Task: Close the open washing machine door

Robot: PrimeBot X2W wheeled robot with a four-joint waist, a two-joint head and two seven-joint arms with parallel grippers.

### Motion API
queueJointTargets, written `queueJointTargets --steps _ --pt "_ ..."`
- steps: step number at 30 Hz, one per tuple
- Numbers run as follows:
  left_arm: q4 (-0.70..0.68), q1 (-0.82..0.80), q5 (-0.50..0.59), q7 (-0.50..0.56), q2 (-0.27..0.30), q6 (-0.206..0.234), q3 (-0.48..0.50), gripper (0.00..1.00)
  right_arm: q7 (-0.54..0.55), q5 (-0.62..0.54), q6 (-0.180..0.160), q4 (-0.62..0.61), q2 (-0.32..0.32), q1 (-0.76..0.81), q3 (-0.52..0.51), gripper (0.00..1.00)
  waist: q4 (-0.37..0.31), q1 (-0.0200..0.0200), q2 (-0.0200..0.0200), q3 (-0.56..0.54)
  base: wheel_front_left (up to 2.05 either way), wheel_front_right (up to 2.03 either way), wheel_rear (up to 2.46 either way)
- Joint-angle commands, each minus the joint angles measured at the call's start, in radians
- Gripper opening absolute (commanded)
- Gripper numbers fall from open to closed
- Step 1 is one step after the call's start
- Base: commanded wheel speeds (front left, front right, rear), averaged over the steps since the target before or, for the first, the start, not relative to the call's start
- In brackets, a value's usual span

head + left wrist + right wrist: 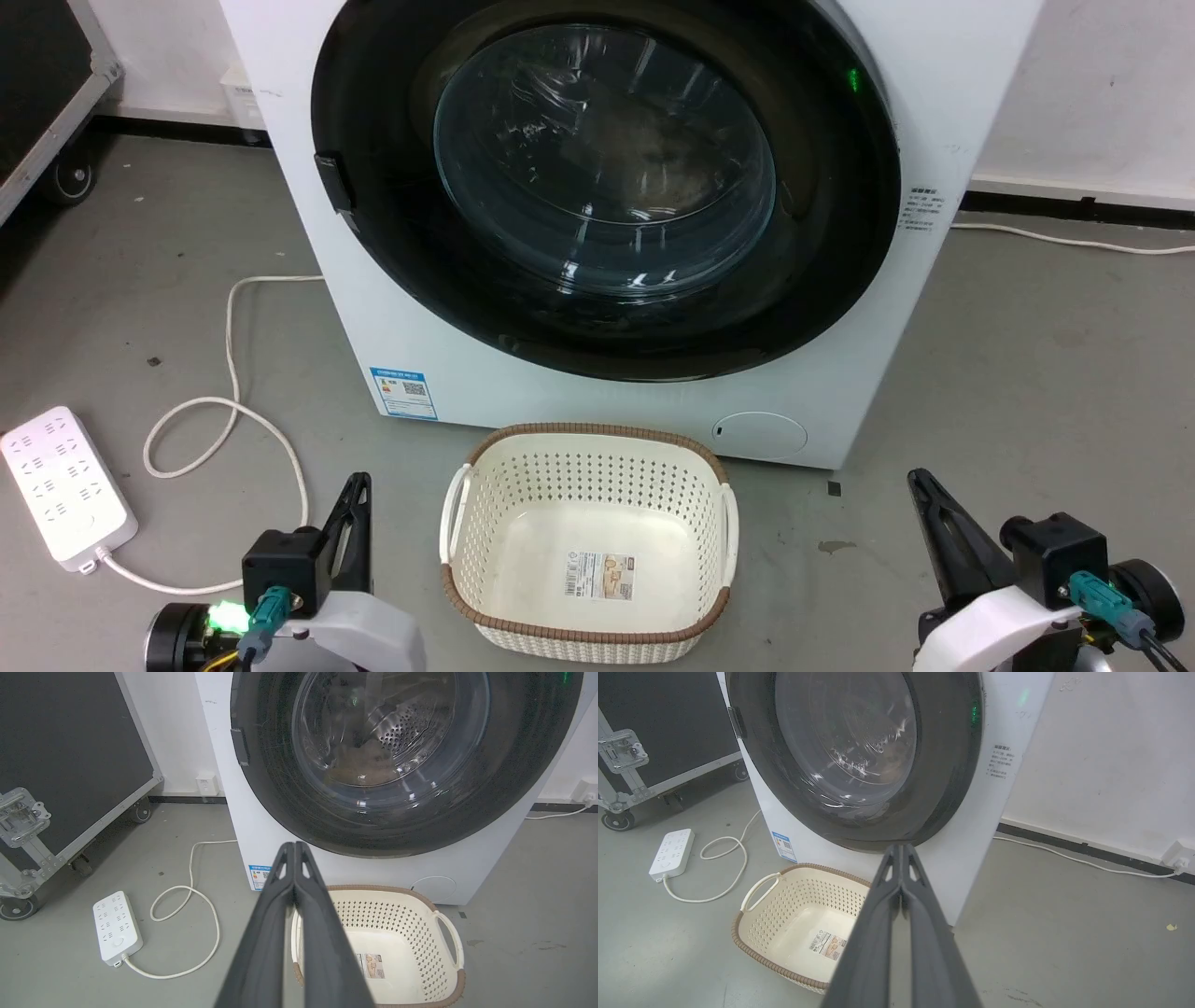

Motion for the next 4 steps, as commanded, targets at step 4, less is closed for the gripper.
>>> queueJointTargets --steps 4 --pt "-0.004 -0.015 0.002 0.0 0.001 0.003 0.001 0.0 0.001 -0.008 -0.001 -0.006 0.005 -0.014 0.0 0.0 0.0 0.0 0.0 0.0 0.0 0.0 0.0"
